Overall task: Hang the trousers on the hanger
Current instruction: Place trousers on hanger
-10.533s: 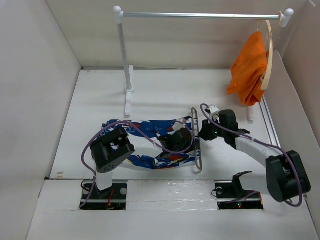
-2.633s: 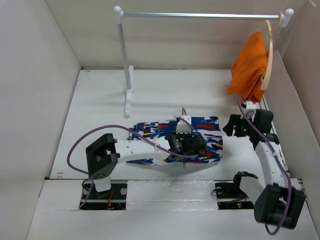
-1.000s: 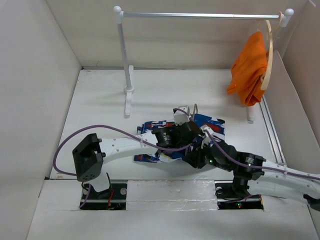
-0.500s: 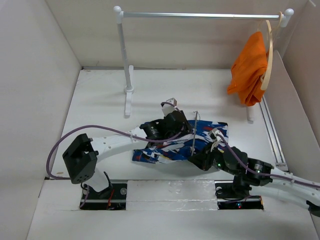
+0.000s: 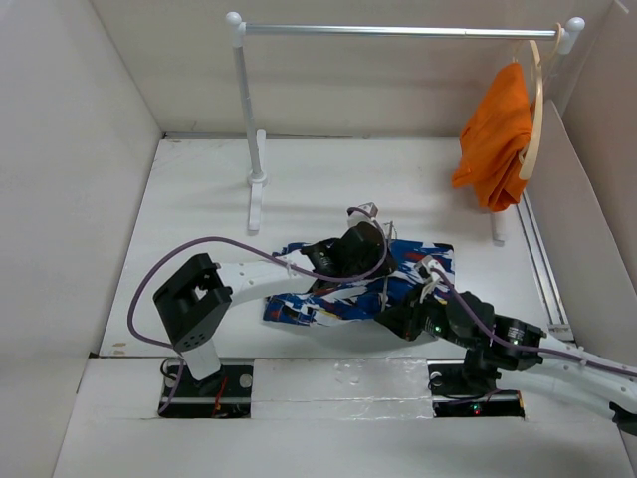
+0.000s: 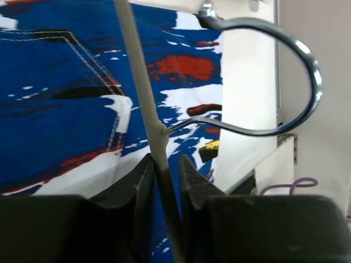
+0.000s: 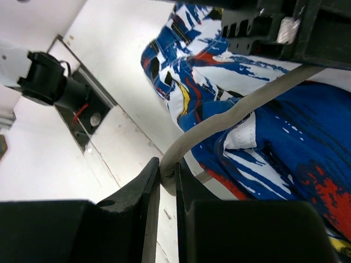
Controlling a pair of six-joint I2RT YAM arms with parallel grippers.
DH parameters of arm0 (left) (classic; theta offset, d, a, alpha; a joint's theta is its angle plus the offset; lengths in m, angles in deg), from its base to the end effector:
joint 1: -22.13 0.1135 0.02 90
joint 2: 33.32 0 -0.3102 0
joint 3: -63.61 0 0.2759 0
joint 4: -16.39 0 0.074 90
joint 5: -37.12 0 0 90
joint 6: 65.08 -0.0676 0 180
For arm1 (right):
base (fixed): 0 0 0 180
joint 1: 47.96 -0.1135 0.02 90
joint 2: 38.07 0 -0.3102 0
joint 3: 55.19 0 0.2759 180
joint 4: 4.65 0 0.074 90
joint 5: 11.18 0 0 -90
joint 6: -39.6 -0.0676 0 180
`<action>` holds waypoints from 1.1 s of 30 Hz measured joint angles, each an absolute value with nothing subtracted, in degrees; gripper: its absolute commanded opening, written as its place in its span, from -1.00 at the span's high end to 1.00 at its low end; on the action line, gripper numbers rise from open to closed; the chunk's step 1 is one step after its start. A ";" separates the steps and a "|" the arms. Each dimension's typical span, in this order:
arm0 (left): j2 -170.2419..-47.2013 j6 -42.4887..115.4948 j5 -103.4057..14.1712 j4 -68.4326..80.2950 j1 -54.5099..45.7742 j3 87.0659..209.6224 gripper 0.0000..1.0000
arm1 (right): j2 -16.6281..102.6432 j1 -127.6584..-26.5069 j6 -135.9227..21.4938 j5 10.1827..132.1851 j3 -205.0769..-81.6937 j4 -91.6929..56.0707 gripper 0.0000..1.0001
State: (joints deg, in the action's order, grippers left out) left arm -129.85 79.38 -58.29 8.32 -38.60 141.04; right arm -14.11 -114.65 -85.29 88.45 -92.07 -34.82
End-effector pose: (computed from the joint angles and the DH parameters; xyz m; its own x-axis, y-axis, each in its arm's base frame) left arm 0.2215 -0.3822 0.2669 -0.8031 -0.2241 -0.5522 0.2993 0.6496 -0.6989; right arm 0.0657 0.1239 0.2595 -0.5780 0.0837 -0.8117 -0.6237 0.5961 0.5056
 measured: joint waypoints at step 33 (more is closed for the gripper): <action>-126.66 80.89 -66.22 3.10 -41.40 142.96 1.00 | 0.03 -111.70 -92.03 94.35 -99.43 -35.61 0.01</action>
